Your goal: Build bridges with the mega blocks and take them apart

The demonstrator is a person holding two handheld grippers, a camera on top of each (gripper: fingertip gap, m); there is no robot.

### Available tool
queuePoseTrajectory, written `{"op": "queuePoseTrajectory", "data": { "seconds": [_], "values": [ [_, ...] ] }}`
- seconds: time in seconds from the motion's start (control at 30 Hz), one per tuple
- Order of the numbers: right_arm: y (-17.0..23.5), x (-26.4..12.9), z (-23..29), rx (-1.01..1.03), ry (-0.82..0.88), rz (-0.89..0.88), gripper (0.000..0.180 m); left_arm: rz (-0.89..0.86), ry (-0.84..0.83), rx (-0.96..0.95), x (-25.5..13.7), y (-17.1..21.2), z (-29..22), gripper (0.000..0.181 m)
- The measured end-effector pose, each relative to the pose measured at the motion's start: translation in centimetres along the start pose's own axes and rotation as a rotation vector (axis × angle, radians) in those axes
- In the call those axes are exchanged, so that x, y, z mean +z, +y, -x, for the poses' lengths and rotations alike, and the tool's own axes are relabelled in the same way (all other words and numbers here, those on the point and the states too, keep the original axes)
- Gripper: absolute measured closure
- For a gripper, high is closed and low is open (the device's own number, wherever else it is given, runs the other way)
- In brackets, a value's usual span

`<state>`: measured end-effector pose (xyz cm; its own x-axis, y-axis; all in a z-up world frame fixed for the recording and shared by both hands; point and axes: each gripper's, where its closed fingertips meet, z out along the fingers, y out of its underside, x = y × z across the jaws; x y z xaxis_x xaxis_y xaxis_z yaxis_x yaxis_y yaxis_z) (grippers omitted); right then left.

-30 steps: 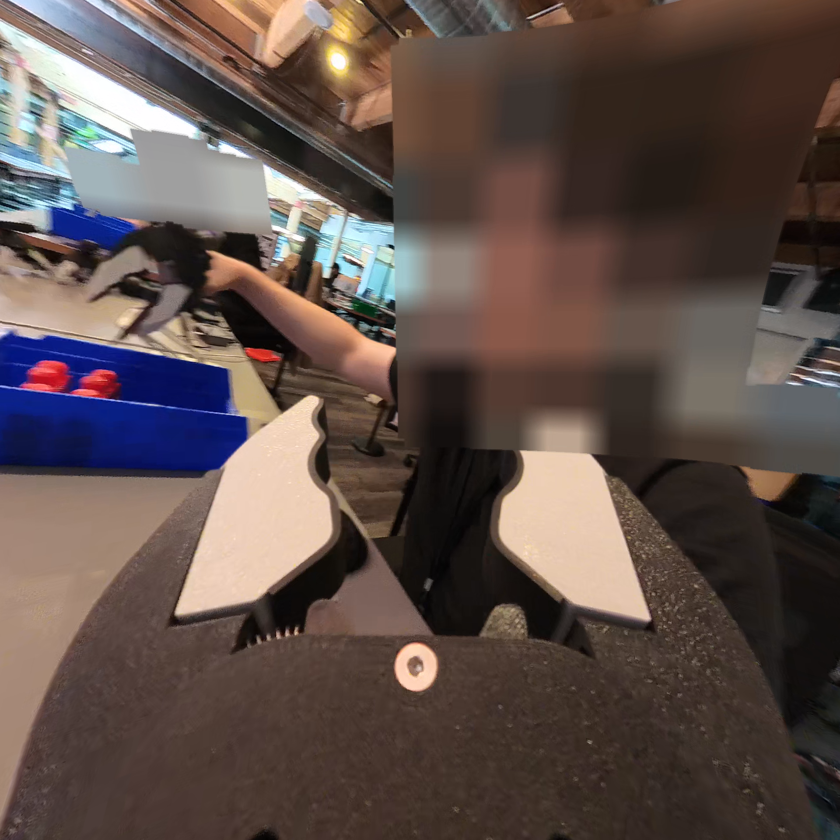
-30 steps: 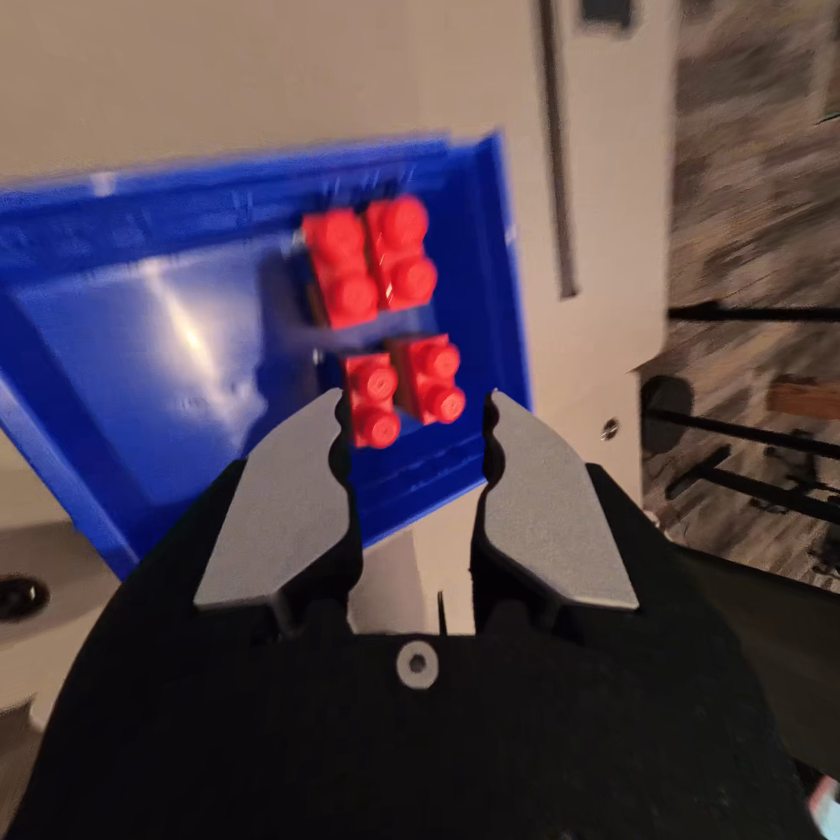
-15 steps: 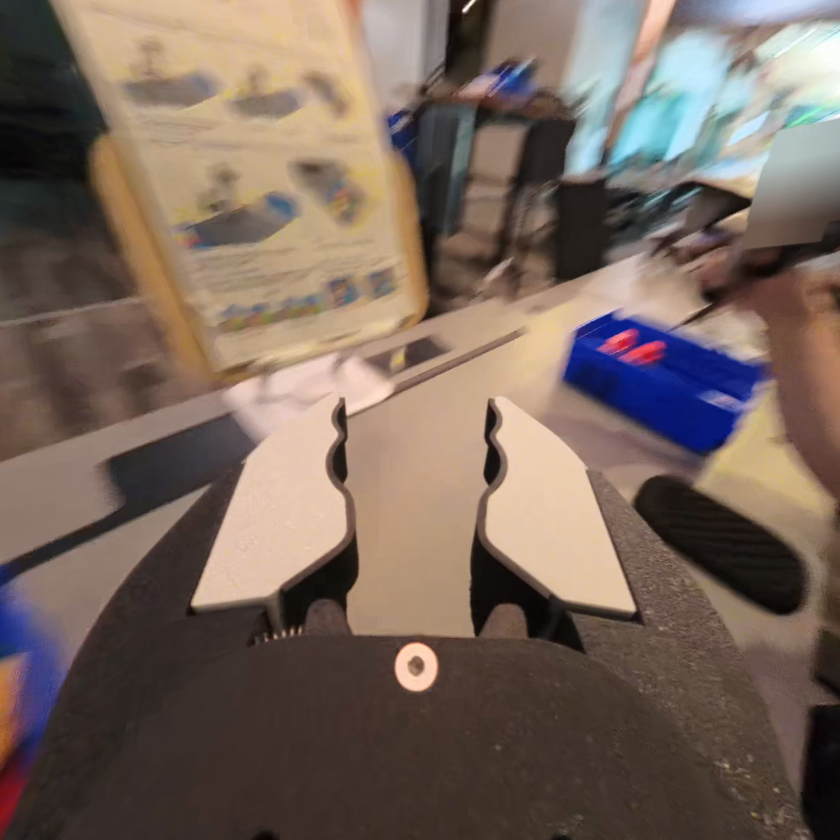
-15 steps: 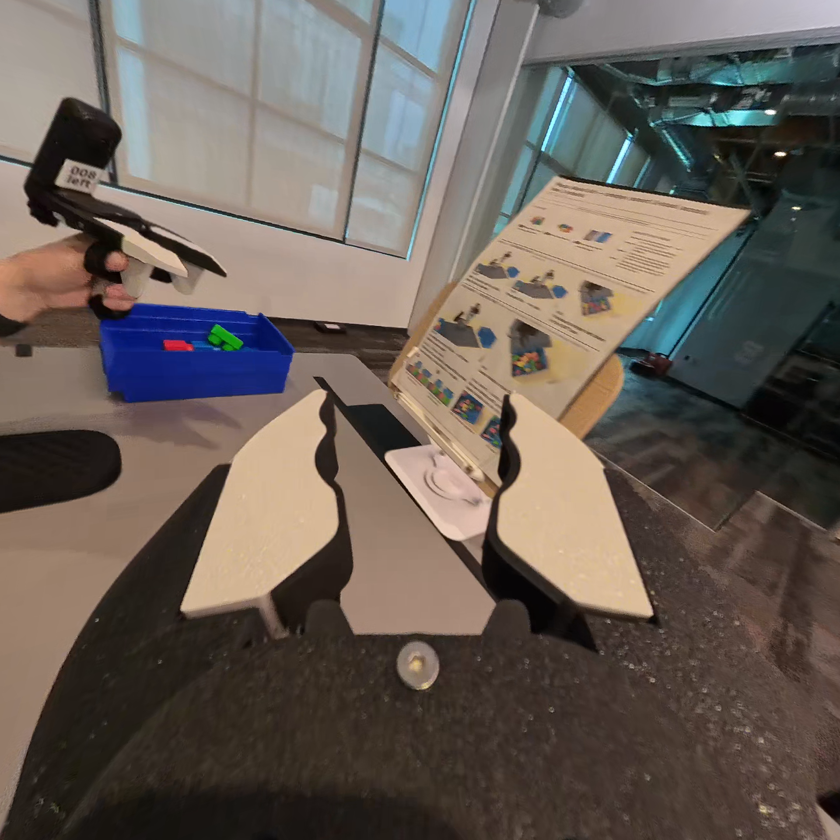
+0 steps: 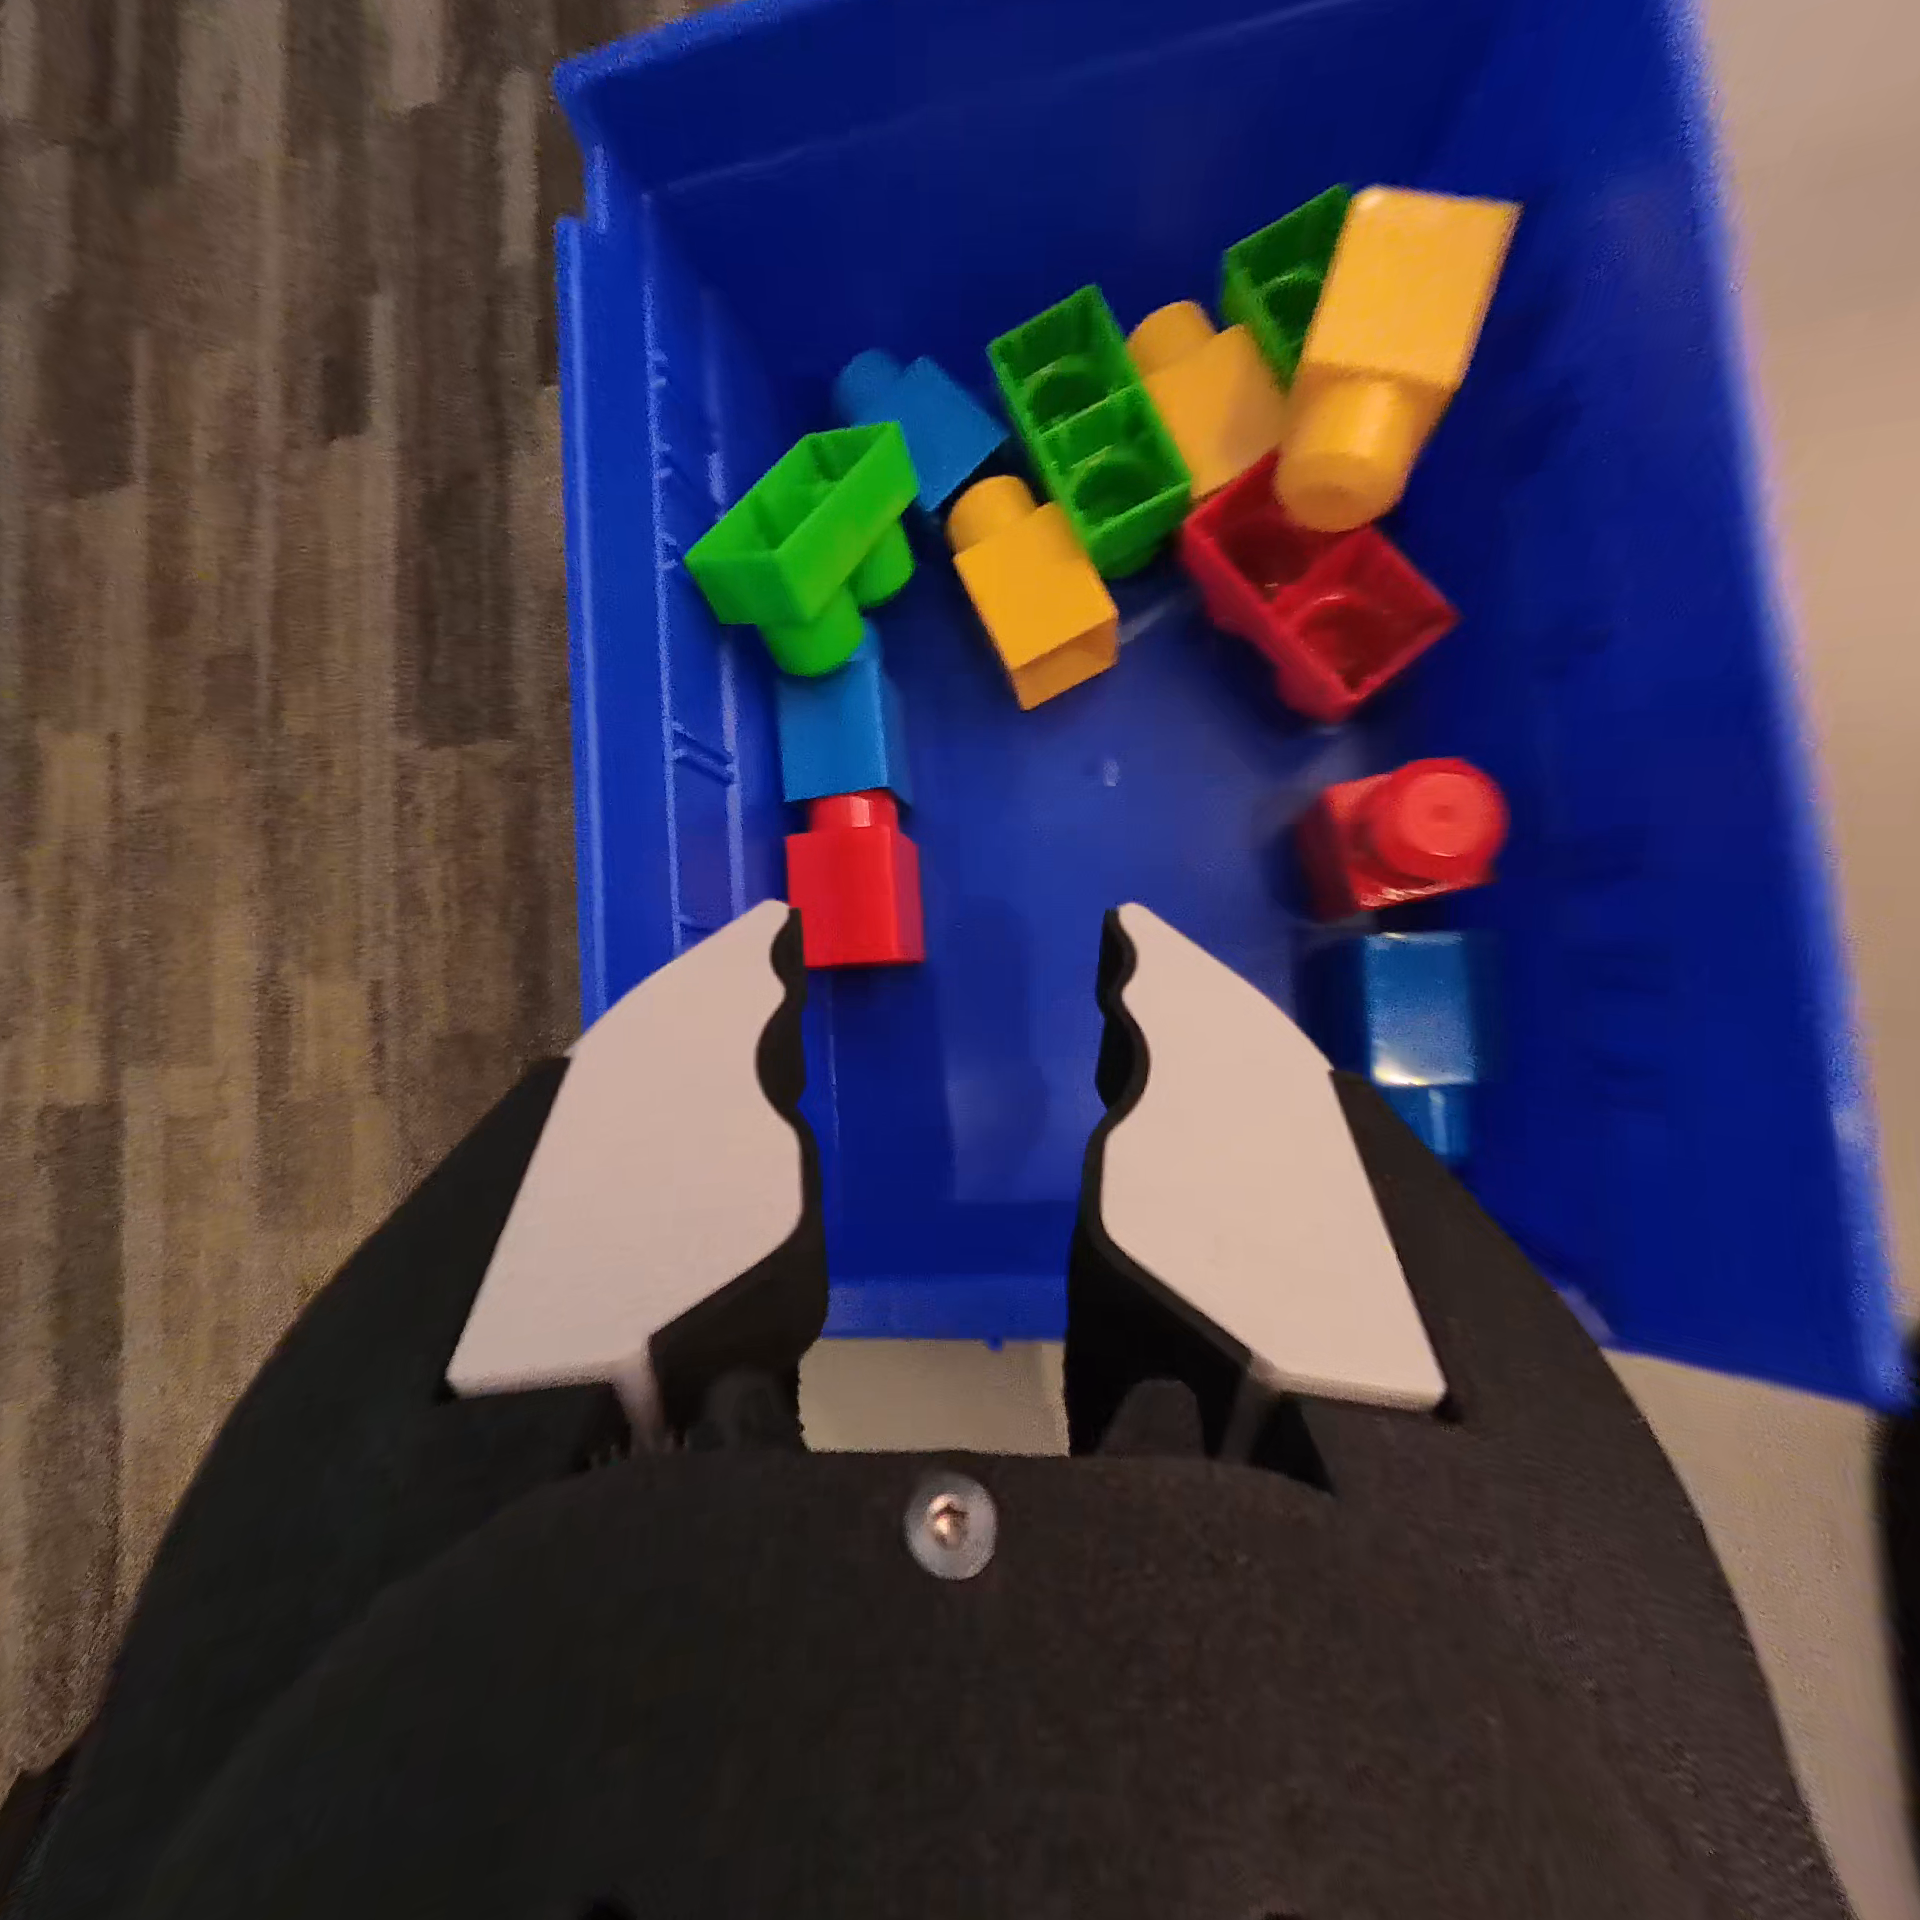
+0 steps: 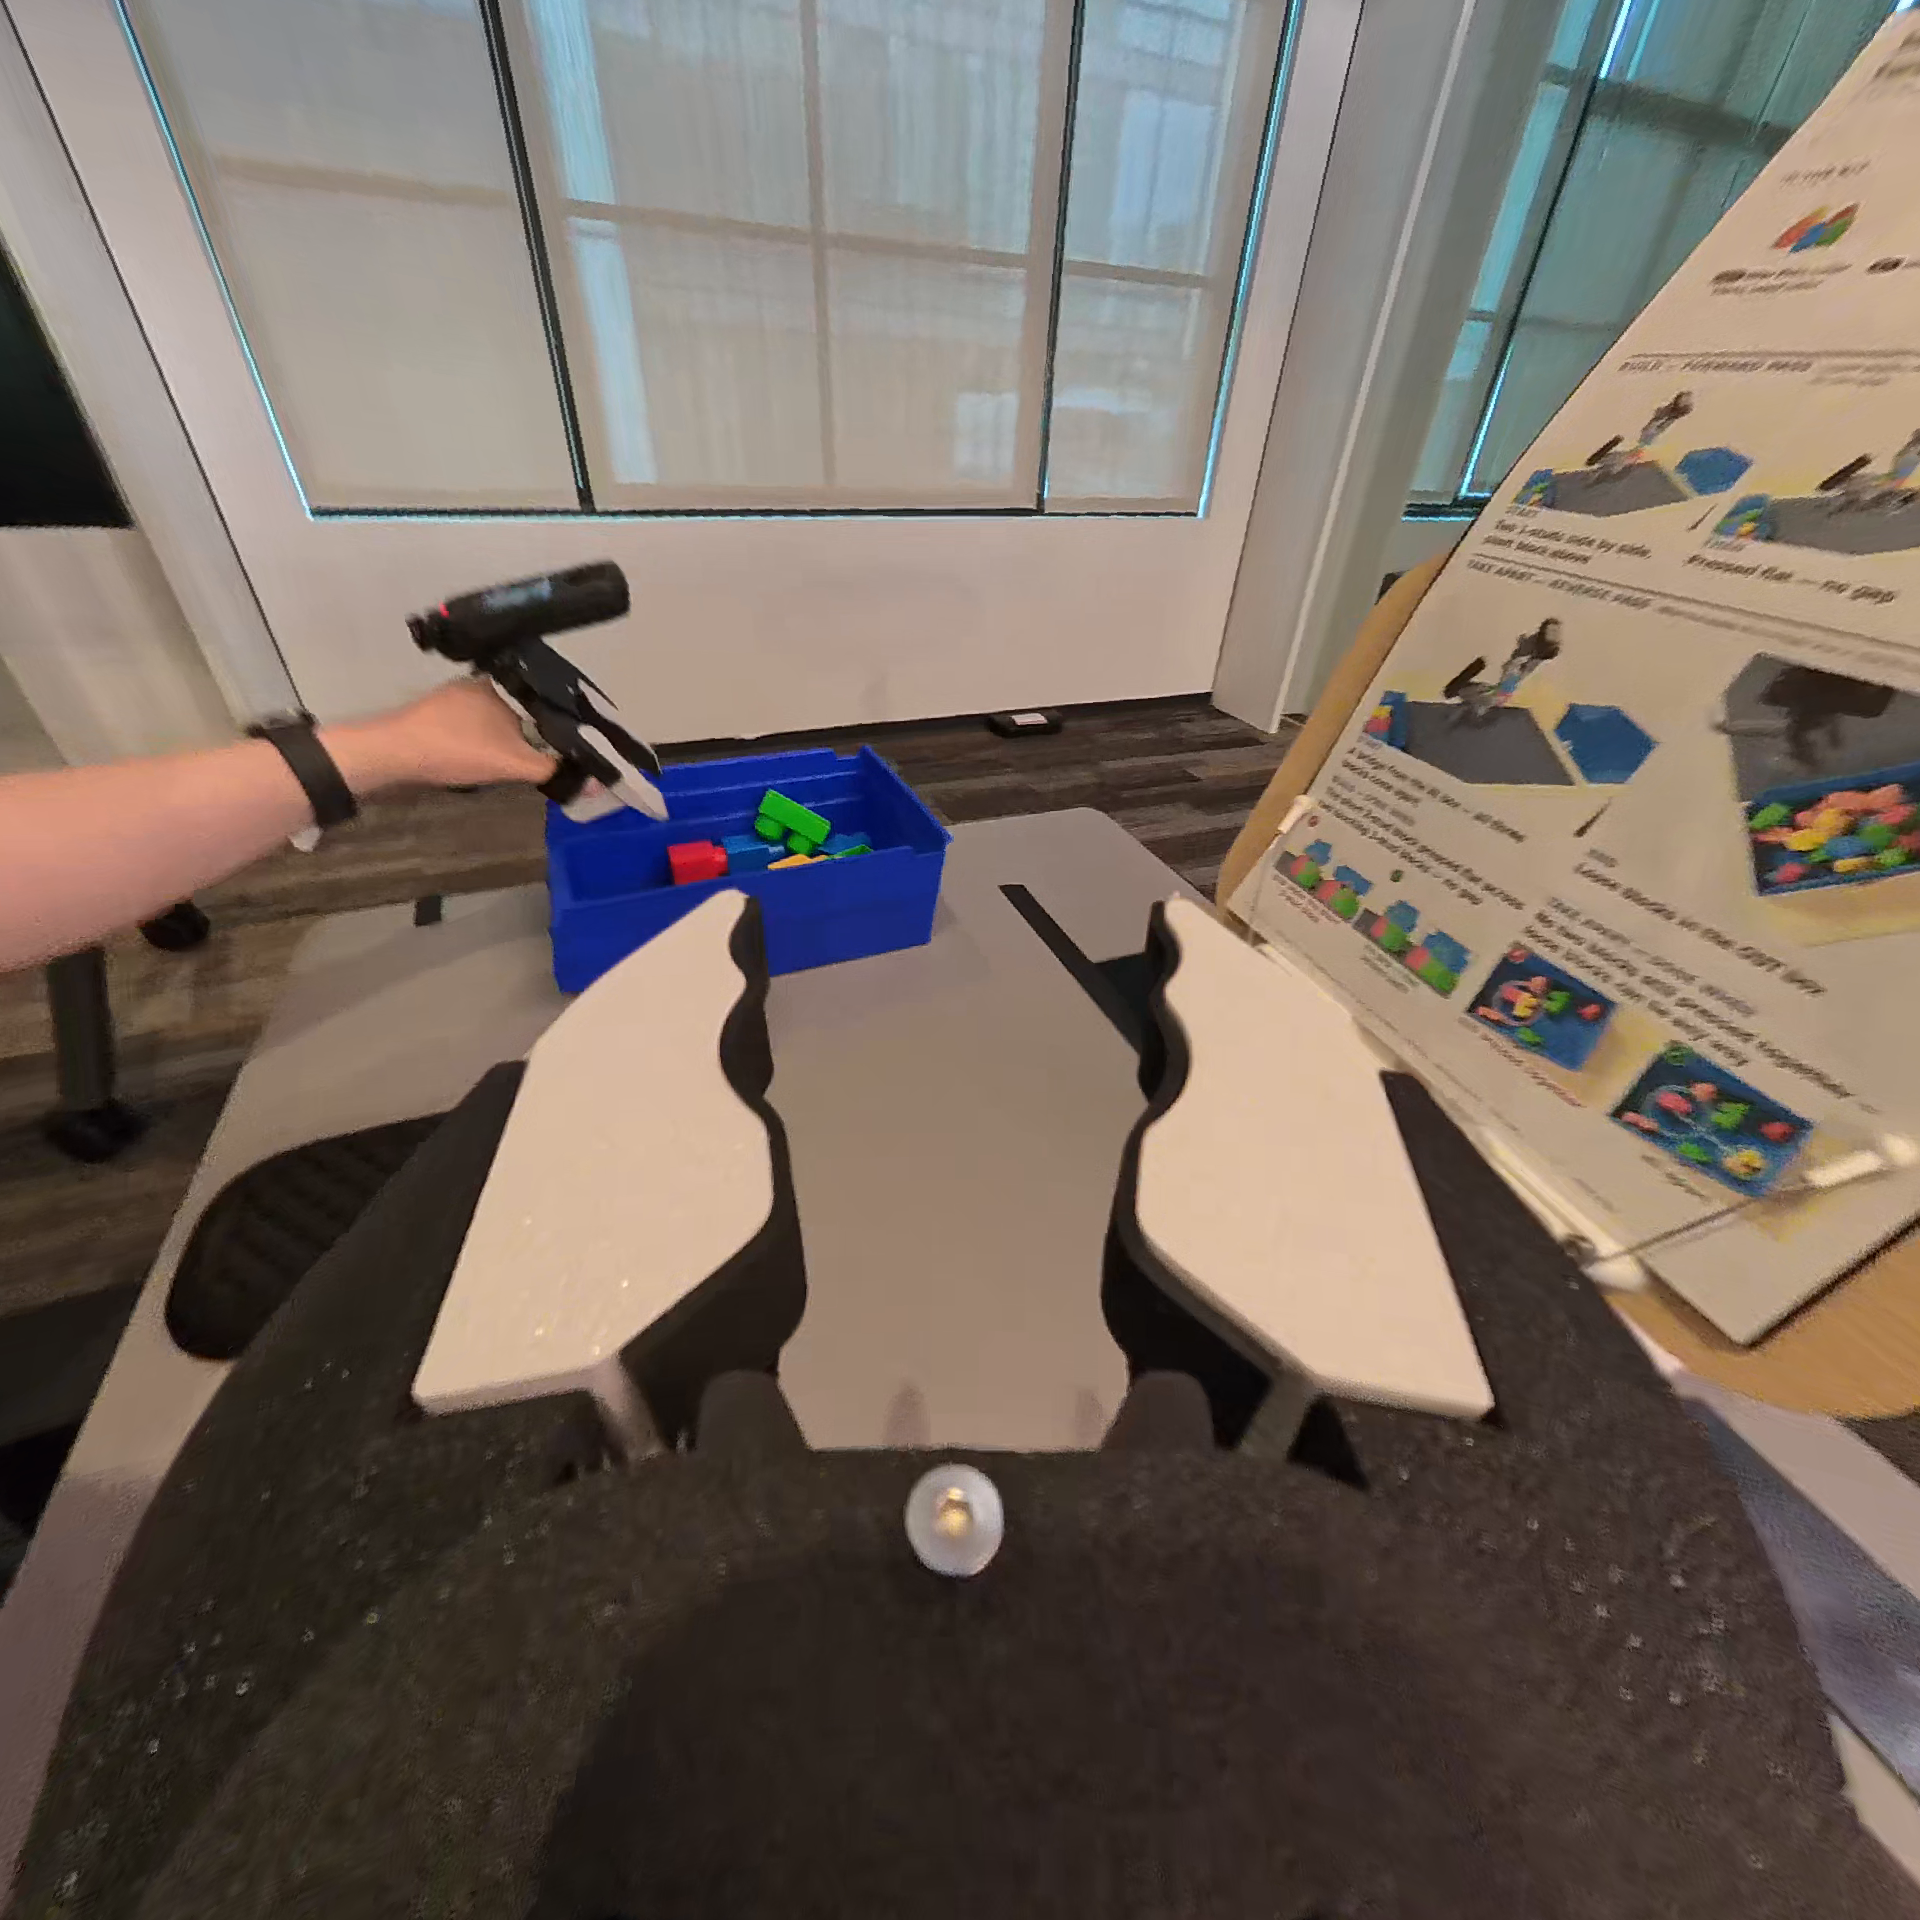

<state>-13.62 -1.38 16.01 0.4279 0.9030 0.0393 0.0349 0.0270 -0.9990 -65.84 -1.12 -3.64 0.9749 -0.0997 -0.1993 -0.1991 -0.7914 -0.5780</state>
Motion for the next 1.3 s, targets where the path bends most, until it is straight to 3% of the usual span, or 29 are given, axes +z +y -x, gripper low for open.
{"op": "queuePoseTrajectory", "data": {
  "seconds": [0.33,0.47,0.67,0.77,0.93,1.13,1.2,1.3],
  "values": [
    [4.0,0.4,-1.7,0.096,-0.033,0.031,0.112,0.139,-0.269,0.178,6.2,2.9,2.5,0.126],
    [4.5,-0.2,-2.5,0.132,-0.031,0.023,0.114,0.117,-0.264,0.108,7.5,2.6,2.8,0.121],
    [4.7,-0.6,-3.2,0.138,-0.02,0.024,0.114,0.16,-0.321,0.118,7.8,3.0,3.2,0.128],
    [5.0,-0.7,-3.4,0.145,-0.021,0.029,0.114,0.216,-0.287,0.108,8.5,4.2,2.3,0.12],
    [5.1,-0.8,-3.7,0.165,-0.022,0.025,0.115,0.165,-0.266,0.105,8.4,4.3,1.4,0.12],
    [5.1,-1.0,-4.0,0.167,-0.017,0.021,0.115,0.114,-0.191,0.069,7.0,4.0,-0.2,0.131],
    [5.1,-1.0,-4.1,0.168,-0.013,0.019,0.115,0.078,-0.234,0.029,6.6,3.3,1.0,0.127],
    [5.3,-1.0,-4.2,0.172,-0.014,0.025,0.115,0.128,-0.168,-0.113,7.7,3.5,1.2,0.122]
  ]
}}
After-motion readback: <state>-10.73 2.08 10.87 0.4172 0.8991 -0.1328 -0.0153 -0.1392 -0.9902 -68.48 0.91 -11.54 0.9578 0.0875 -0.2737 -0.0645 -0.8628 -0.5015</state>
